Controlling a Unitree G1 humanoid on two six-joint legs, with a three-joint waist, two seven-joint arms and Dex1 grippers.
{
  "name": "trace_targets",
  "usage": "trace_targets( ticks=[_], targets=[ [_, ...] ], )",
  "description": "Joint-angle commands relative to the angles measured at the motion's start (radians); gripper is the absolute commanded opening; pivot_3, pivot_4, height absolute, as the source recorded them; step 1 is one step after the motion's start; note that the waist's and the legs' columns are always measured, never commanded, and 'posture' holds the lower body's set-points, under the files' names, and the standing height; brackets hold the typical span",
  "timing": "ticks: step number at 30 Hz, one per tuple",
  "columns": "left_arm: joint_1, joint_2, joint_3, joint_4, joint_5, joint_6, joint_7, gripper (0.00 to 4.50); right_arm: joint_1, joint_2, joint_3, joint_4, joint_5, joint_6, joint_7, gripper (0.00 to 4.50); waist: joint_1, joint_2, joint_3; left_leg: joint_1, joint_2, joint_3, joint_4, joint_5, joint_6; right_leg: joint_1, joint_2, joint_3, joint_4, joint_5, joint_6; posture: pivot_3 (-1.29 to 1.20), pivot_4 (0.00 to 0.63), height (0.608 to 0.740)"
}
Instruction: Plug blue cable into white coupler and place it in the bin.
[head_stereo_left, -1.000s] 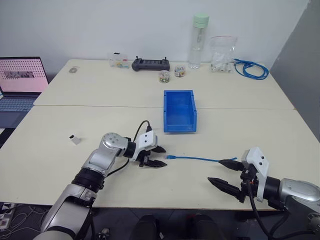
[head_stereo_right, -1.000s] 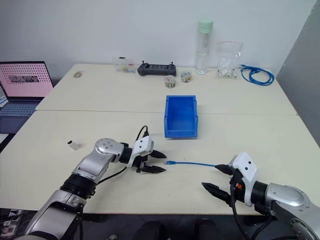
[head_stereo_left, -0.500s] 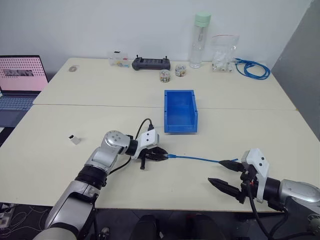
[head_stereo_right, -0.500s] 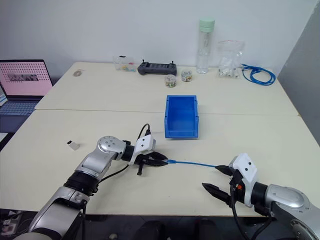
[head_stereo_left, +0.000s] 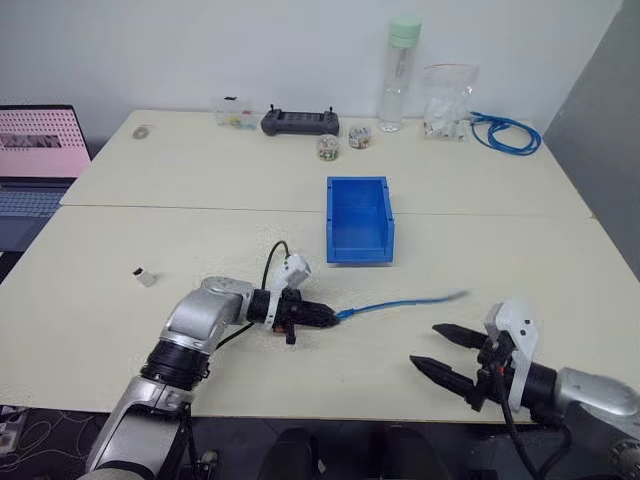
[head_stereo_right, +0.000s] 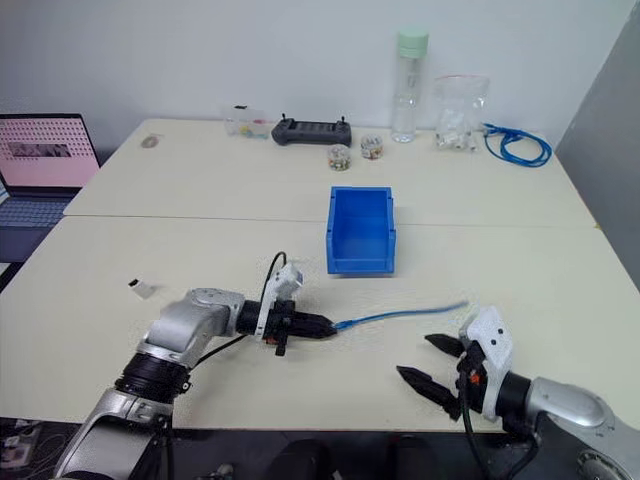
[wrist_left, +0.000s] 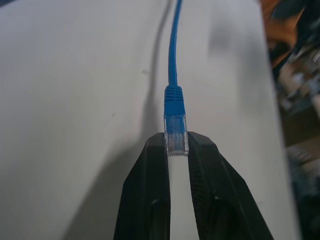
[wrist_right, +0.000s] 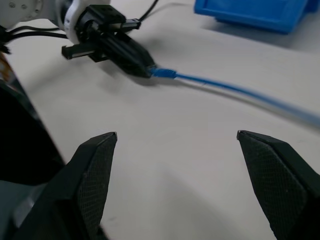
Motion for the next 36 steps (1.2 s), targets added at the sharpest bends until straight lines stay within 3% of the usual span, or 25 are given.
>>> trace_targets(
  ticks=[1, 7, 12, 20, 32, 36],
  targets=[
    [-0.051, -0.061, 0.264, -0.096, -0.26, 0.463, 0.107, 0.23, -0.01, 0.044, -0.001, -0.006, 0.242, 0.047, -0.115, 4.08, -0.004, -0.001, 0.001, 0.0, 0.0, 0.0, 0.0, 0.0, 0.0, 0.0, 0.0, 0.0, 0.0, 0.0, 0.0, 0.0, 0.15, 0.74],
    [0.07, -0.021, 0.265, -0.201, -0.665, 0.474, 0.305, 0.23, -0.212, 0.109, 0.071, 0.133, 0.54, 0.053, -0.338, 4.08, -0.032, -0.002, 0.003, 0.007, 0.0, 0.004, -0.001, 0.001, -0.001, 0.001, -0.001, 0.006, 0.003, 0.0, 0.0, 0.0, 0.15, 0.74],
    [0.122, -0.019, 0.273, -0.226, -0.874, 0.474, 0.502, 0.23, -0.32, 0.071, 0.123, 0.182, 0.813, 0.03, -0.428, 4.08, -0.018, -0.003, 0.005, 0.008, 0.0, 0.003, -0.001, 0.001, -0.002, 0.0, -0.001, 0.005, 0.009, -0.001, -0.002, 0.0, 0.15, 0.74],
    [0.145, -0.03, 0.247, -0.223, -1.128, 0.422, 0.76, 0.23, -0.386, 0.048, 0.219, 0.204, 0.888, 0.007, -0.469, 4.08, -0.008, -0.003, 0.006, 0.007, -0.001, 0.004, 0.0, 0.001, -0.002, 0.0, -0.001, 0.006, 0.008, -0.001, -0.002, 0.0, 0.15, 0.74],
    [0.193, 0.141, 0.069, -0.252, -1.457, 0.22, 0.955, 0.23, -0.432, 0.02, 0.236, 0.23, 0.922, -0.006, -0.471, 4.08, -0.006, -0.003, 0.006, 0.007, -0.001, 0.004, 0.0, 0.001, -0.002, 0.0, -0.002, 0.006, 0.008, -0.001, -0.003, 0.0, 0.15, 0.74],
    [0.195, 0.173, 0.033, -0.257, -1.485, 0.176, 0.968, 0.23, -0.429, 0.016, 0.244, 0.228, 0.925, -0.008, -0.469, 3.47, -0.005, -0.003, 0.006, 0.007, -0.001, 0.004, -0.001, 0.001, -0.002, 0.0, -0.002, 0.006, 0.008, -0.002, -0.003, 0.0, 0.15, 0.74]
  ],
)
